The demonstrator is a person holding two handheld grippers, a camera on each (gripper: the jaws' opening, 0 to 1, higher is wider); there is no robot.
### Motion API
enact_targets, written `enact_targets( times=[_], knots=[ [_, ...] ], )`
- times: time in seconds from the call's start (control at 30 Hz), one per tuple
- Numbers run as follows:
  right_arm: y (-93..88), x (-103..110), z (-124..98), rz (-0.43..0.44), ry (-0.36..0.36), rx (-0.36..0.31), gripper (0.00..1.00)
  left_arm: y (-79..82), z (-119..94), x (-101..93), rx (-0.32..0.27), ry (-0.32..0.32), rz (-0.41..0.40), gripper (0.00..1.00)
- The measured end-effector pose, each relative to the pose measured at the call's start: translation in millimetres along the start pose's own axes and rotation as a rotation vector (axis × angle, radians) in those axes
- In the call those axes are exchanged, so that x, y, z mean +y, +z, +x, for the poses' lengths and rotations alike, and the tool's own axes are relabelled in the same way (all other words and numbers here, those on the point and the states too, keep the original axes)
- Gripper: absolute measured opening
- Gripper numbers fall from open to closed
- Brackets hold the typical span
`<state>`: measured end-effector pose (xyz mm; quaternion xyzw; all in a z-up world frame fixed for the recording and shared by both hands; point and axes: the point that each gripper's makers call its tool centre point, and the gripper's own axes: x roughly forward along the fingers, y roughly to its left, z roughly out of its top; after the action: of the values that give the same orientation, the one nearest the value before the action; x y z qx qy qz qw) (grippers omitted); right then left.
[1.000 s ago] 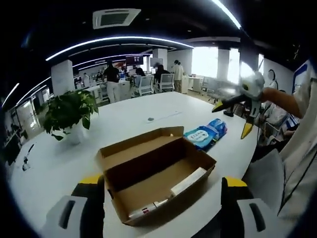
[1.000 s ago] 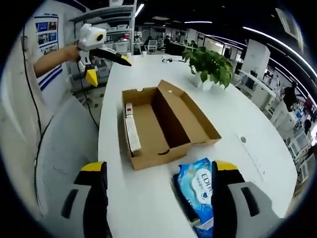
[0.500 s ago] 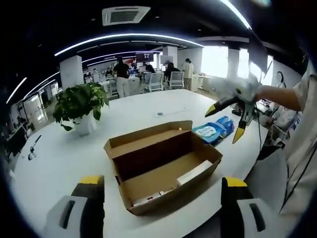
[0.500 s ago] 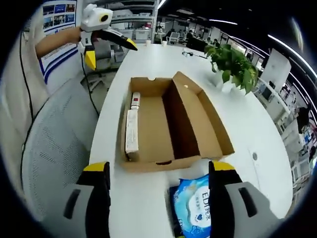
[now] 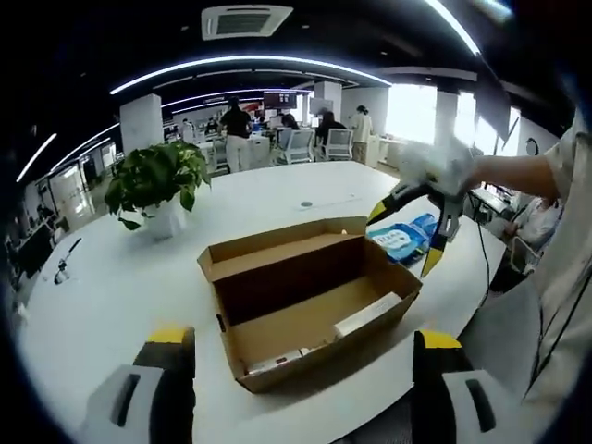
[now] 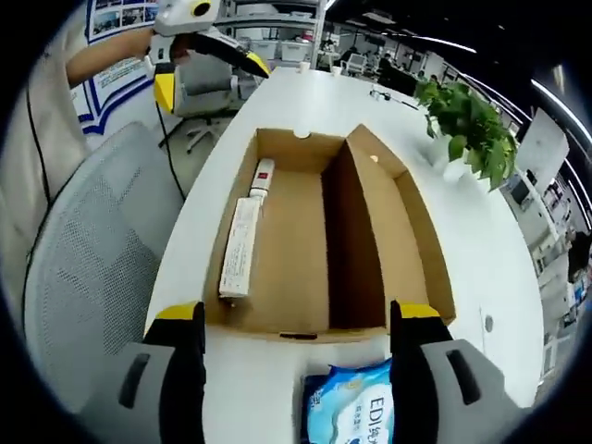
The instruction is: Operate the shoe box by opening the lid, removing the specified soft item, and placing it in the target area until the item is outside and the box remains undamaged.
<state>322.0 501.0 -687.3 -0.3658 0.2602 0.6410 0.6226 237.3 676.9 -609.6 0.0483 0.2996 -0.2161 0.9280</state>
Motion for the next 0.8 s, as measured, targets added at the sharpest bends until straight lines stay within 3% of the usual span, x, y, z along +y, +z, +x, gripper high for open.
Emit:
enact_targets(
  times=[0.8],
  knots=[
    [2.8,9.0,54.5,-0.042,0.147,0.026,0.76,-14.9,15.7,4.2,0.061,-0.007,-0.009,0.99]
  ],
)
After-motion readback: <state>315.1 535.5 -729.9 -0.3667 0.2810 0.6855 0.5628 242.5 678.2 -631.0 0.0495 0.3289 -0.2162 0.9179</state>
